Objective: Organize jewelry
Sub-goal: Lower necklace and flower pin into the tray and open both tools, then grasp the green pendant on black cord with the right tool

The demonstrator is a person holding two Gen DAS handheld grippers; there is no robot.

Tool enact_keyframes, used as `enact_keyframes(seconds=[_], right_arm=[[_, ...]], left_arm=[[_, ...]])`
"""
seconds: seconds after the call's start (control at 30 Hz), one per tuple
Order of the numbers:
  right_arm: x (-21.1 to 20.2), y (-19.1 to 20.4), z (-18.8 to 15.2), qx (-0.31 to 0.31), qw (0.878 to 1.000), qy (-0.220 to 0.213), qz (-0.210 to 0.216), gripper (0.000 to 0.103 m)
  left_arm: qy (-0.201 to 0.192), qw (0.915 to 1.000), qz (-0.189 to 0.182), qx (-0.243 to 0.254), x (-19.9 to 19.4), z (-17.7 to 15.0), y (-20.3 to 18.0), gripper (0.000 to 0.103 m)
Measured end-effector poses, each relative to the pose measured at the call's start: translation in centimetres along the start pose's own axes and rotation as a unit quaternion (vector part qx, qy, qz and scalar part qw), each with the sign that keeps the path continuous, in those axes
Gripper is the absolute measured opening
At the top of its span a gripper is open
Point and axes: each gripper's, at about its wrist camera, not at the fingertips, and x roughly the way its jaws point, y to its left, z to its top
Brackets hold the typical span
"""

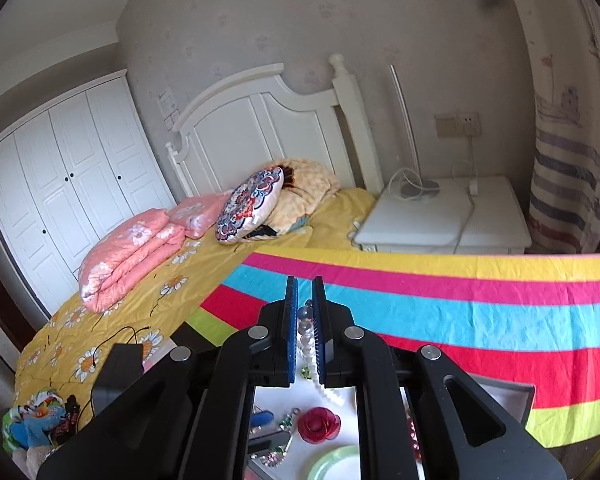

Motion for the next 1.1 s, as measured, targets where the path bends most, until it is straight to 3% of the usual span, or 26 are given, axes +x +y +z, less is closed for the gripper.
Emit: enact_keyframes(seconds=[0.07, 0.13, 0.23, 0.33, 0.47, 0.57, 0.63, 0.67, 0.7, 0.77, 0.9, 1.1], right_arm=[[-0.4, -1.2, -1.2, 0.01, 1.0, 0.009, 0.0, 0.01], [-1.1, -1.9, -2.5, 0.009, 1.0, 0.018, -0.007, 0.01], [-1.9, -2.9, -4.4, 0.015, 0.999, 0.041, -0.017, 0.01], [-2.3, -3.9, -6.5, 0.018, 0.996, 0.075, -0.036, 0.01], [-2.0, -5.1, -8.7, 0.014, 0.99, 0.116, -0.076, 0.01], [-2.7, -5.4, -9.6, 0.021, 0.988, 0.126, -0.082, 0.013], [-4.0, -5.1, -9.7, 0.026, 0.99, 0.116, -0.08, 0.031], [-5.0, -4.9, -9.7, 0.024, 0.991, 0.105, -0.082, 0.056], [-6.0, -4.6, -9.7, 0.022, 0.992, 0.091, -0.083, 0.071], [-8.2, -3.6, -10.0, 0.008, 0.995, 0.064, -0.071, 0.071], [-10.4, -1.7, -11.2, -0.019, 0.996, 0.062, -0.067, 0.071], [-10.9, 0.9, -14.5, -0.048, 0.993, 0.087, -0.07, 0.071]], left_arm=[[-0.006, 1.0, 0.004, 0.002, -0.1, -0.2, -0.2, 0.053], [-0.016, 0.9998, 0.008, -0.001, -0.6, -0.4, -0.4, 0.079], [-0.033, 0.9994, 0.005, -0.004, -1.9, -0.7, -0.8, 0.092], [-0.046, 0.9988, -0.011, -0.013, -3.3, -1.0, -1.0, 0.098], [-0.056, 0.9982, -0.015, -0.019, -4.7, -1.5, -1.5, 0.1], [-0.056, 0.9983, 0.004, -0.013, -5.6, -2.2, -1.8, 0.1], [-0.064, 0.9977, 0.023, -0.009, -6.5, -2.8, -1.8, 0.1], [-0.068, 0.9971, 0.035, -0.007, -6.9, -3.2, -1.9, 0.1], [-0.071, 0.9962, 0.05, -0.004, -7.4, -3.6, -1.8, 0.1], [-0.072, 0.9938, 0.085, 0.001, -8.2, -4.4, -1.6, 0.1], [-0.079, 0.9866, 0.142, 0.013, -9.9, -6.4, -1.0, 0.1], [-0.081, 0.9794, 0.183, 0.027, -11.2, -9.7, -0.3, 0.1]])
